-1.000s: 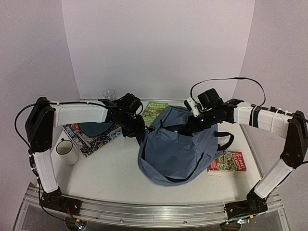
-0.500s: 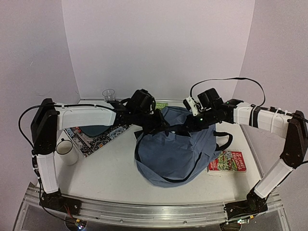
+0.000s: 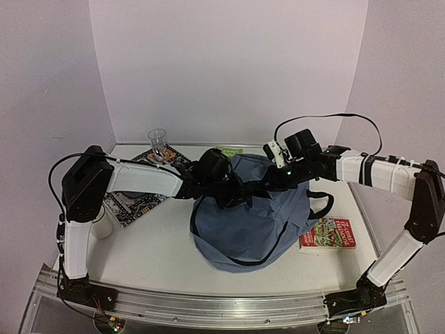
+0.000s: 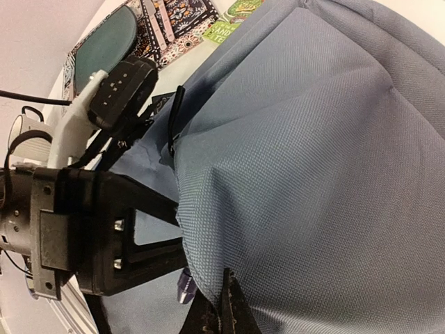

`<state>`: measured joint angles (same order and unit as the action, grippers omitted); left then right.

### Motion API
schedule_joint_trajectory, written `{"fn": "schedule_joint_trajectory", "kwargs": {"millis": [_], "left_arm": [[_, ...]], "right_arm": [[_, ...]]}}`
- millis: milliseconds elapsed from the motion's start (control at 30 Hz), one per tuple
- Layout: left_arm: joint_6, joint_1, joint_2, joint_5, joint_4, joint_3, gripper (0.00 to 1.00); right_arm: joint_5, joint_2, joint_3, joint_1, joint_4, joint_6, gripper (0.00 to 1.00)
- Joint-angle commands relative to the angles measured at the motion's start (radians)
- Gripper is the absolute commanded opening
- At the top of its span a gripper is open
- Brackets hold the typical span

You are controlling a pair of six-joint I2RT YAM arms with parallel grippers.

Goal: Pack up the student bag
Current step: Place the seal in the lower front pocket of the bag.

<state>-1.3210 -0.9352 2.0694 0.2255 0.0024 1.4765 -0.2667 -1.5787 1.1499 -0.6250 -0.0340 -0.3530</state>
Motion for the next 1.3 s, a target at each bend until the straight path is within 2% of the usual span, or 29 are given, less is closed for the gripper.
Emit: {"fn": "schedule_joint_trajectory", "kwargs": {"millis": [0, 167, 300, 600, 833, 1000, 1267], "left_arm": [[-0.119, 0.003, 0.0, -0.085, 0.152, -0.014, 0.15], [-0.168, 0.007, 0.0, -0.202, 0.171, 0.007, 0.16], [-0.197, 0.007, 0.026, -0.281, 0.17, 0.03, 0.23], [-0.223, 0.007, 0.07, -0.337, 0.17, 0.052, 0.35], [-0.204, 0.006, 0.021, -0.347, 0.168, 0.022, 0.51], [-0.297, 0.005, 0.011, -0.321, 0.195, 0.005, 0.47], [-0.36, 0.003, 0.038, -0.221, 0.36, 0.063, 0.38]], "right_arm": [[-0.068, 0.025, -0.019, -0.022, 0.064, -0.033, 0.0], [-0.073, 0.034, -0.039, -0.032, 0.073, -0.043, 0.0], [-0.078, 0.031, -0.045, -0.036, 0.078, -0.045, 0.0], [-0.085, 0.022, -0.046, -0.039, 0.083, -0.044, 0.0], [-0.067, 0.023, -0.056, -0.039, 0.083, -0.037, 0.0], [-0.081, 0.012, -0.055, -0.039, 0.089, -0.041, 0.0], [-0.082, 0.013, -0.056, -0.039, 0.094, -0.04, 0.0]]}}
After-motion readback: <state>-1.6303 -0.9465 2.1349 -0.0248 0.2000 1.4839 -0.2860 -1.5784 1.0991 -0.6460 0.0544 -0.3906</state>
